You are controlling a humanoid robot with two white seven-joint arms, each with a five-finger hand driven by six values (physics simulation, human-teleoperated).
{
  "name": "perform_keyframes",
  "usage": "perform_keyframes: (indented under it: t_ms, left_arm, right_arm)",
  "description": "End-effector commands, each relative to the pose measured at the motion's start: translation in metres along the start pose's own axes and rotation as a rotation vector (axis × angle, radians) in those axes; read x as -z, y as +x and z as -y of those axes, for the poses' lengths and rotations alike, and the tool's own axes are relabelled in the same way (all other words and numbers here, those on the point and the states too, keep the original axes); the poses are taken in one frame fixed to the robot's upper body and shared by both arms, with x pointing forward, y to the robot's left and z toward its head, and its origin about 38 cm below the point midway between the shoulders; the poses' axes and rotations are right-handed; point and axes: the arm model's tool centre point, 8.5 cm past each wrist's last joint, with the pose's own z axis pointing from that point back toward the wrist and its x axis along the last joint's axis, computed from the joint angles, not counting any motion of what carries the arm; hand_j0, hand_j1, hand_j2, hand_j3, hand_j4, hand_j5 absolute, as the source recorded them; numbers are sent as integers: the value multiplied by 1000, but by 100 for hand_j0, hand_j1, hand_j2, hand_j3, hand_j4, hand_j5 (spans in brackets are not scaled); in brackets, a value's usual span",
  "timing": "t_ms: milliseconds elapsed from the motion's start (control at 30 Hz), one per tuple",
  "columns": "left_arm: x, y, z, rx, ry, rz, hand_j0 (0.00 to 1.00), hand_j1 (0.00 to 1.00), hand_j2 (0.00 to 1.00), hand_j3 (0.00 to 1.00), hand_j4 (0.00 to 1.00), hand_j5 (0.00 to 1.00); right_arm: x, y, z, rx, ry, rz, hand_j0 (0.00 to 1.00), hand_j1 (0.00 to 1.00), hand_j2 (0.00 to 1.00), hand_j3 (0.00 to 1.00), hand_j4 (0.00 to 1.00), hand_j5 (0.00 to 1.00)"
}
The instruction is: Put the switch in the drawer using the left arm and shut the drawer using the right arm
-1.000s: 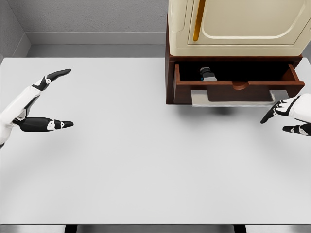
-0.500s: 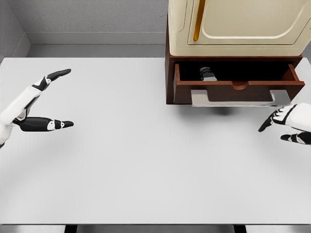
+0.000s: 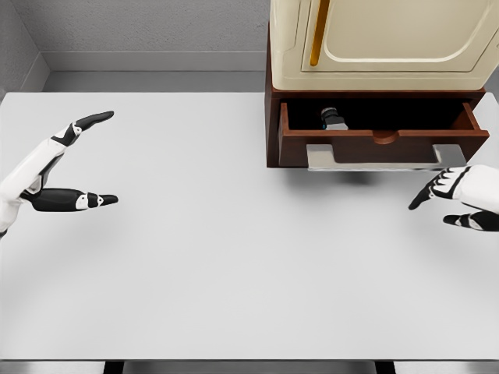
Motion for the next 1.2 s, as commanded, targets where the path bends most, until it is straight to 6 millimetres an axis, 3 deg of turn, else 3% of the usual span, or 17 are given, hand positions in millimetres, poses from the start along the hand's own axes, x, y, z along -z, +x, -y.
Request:
perform_keyframes:
  t_ms: [0, 233, 333, 800, 1000, 1167]
  left_arm:
    - [0, 0, -1, -5, 5, 3, 100, 100, 100, 100, 100, 100]
    - [0, 0, -1, -5, 5, 3, 100, 100, 100, 100, 100, 100]
    - [0, 0, -1, -5, 5, 3, 100, 100, 100, 100, 100, 100]
    - [1, 0, -1, -6, 3, 4, 100, 100, 100, 100, 100, 100]
    - [1, 1, -1, -6, 3, 4, 100, 100, 100, 100, 100, 100]
    - [1, 1, -1, -4, 4, 5, 100, 100, 100, 100, 100, 100]
  right_arm:
    - [3, 1, -2, 8, -16, 5, 68, 68, 68, 68, 68, 68]
    - [5, 0, -3, -2, -17, 4, 61, 61, 61, 61, 61, 61]
    - [8, 1, 5, -28, -45, 7, 57, 57, 57, 57, 57, 57]
    - [19, 3, 7, -59, -71, 21, 59, 59, 59, 59, 59, 59]
    - [37, 3, 5, -67, -73, 47, 59, 59, 59, 59, 59, 59]
    - [36, -2, 0, -58, -62, 33, 60, 60, 60, 60, 60, 60]
